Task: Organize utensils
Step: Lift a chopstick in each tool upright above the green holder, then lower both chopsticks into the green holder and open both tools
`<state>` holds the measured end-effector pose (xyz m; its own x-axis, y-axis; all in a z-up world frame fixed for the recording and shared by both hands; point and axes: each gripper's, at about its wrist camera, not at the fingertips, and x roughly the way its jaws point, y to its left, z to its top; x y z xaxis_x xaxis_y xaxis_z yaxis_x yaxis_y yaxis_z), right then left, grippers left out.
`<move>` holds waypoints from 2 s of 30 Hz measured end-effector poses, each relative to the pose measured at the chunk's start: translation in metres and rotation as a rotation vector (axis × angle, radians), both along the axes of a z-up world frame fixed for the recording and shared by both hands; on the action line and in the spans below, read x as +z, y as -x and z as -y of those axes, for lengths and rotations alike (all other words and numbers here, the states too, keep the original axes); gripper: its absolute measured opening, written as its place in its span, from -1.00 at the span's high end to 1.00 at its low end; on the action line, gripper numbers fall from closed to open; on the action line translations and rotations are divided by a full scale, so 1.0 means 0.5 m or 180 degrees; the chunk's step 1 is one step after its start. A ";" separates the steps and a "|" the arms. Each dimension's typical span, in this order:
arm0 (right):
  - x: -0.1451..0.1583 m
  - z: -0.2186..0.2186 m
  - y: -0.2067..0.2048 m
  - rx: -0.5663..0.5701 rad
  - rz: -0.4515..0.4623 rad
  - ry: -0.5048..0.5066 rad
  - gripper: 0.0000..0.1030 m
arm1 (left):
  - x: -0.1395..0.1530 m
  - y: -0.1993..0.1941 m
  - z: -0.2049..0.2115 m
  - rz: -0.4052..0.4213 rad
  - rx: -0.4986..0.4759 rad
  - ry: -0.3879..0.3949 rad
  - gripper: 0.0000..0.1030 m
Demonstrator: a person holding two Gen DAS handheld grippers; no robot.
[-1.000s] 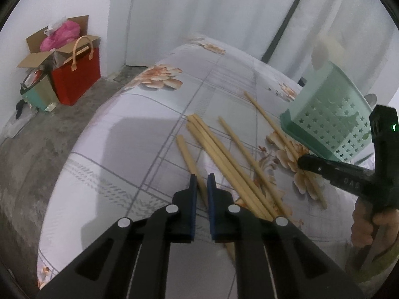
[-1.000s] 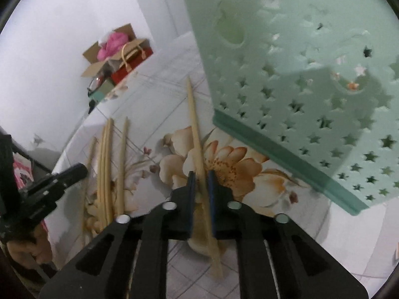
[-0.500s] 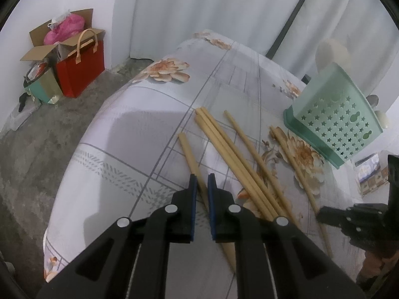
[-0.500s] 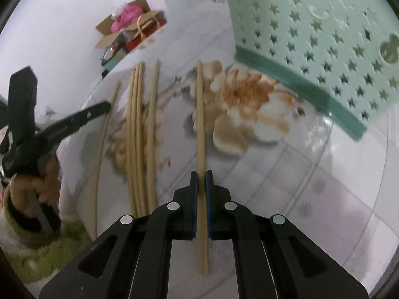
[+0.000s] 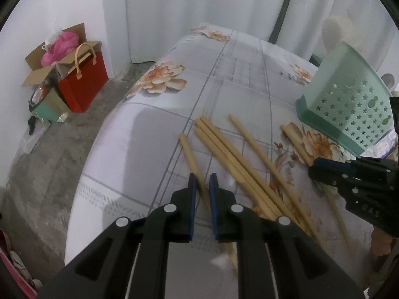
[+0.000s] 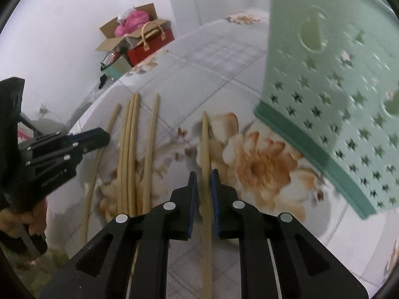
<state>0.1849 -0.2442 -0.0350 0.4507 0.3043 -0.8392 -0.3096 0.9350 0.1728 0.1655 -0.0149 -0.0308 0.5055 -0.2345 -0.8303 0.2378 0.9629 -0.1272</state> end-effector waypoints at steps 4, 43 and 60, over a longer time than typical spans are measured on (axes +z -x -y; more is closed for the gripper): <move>-0.002 -0.006 -0.011 -0.0032 0.0056 0.0033 0.90 | -0.002 -0.017 -0.004 -0.0004 0.0037 0.0098 0.80; 0.200 0.222 0.199 -0.0771 0.1267 -0.1027 0.92 | 0.527 -0.004 0.066 0.1980 -0.0926 0.2175 0.91; 0.225 0.238 0.225 -0.0883 0.1368 -0.1012 0.92 | 0.345 -0.124 0.240 0.1305 -0.0896 0.2036 0.90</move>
<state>0.0725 -0.3633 0.0776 0.8279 0.3330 -0.4513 -0.1656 0.9139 0.3706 0.2273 -0.1350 0.1418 0.5919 -0.7650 -0.2538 0.6076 0.6304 -0.4831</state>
